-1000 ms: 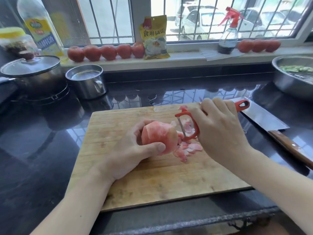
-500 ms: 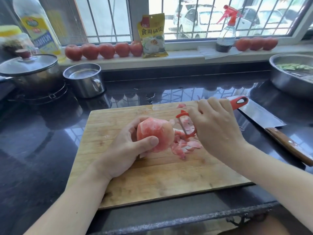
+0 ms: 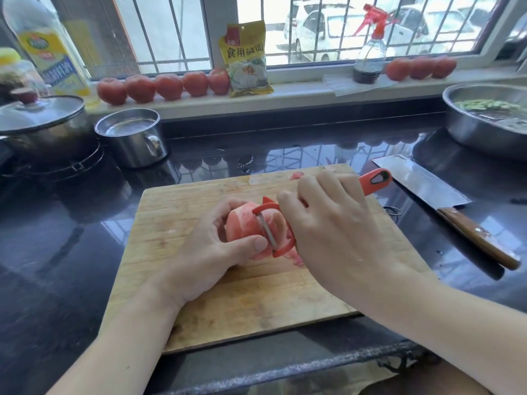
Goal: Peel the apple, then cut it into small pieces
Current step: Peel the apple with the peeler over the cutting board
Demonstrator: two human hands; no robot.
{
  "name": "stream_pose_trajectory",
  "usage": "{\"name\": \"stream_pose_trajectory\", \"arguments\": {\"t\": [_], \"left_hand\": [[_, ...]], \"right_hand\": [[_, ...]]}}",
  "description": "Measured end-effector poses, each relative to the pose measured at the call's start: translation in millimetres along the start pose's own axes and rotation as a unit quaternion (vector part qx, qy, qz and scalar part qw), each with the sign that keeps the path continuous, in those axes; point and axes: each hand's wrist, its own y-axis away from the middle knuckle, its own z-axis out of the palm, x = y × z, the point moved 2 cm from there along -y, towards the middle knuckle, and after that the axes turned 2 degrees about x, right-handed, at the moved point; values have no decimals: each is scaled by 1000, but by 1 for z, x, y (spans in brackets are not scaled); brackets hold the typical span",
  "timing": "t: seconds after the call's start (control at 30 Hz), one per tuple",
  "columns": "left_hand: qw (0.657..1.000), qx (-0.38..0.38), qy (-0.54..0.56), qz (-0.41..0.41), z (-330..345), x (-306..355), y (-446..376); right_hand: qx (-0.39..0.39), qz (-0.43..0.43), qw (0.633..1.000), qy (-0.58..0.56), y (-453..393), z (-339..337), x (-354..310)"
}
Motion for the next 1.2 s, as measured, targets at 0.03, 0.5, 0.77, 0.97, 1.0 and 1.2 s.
{"name": "stream_pose_trajectory", "arguments": {"t": [0.03, 0.5, 0.77, 0.97, 1.0, 1.2], "left_hand": [[1000, -2, 4, 1, 0, 0, 0], [1000, 12, -19, -5, -7, -4, -3], [998, 9, -55, 24, 0, 1, 0], [998, 15, -47, 29, 1, 3, 2], [998, 17, -52, 27, 0, 3, 2], [999, 44, -18, 22, -6, 1, 1]], "right_hand": [[4, 7, 1000, 2, 0, 4, 1], [-111, 79, 987, 88, 22, 53, 65], [-51, 38, 998, 3, -2, 6, 30], [-60, 27, 998, 16, -1, 6, 7], [-50, 43, 998, 17, 0, 10, 10], [-127, 98, 984, 79, 18, 43, 44]]}}
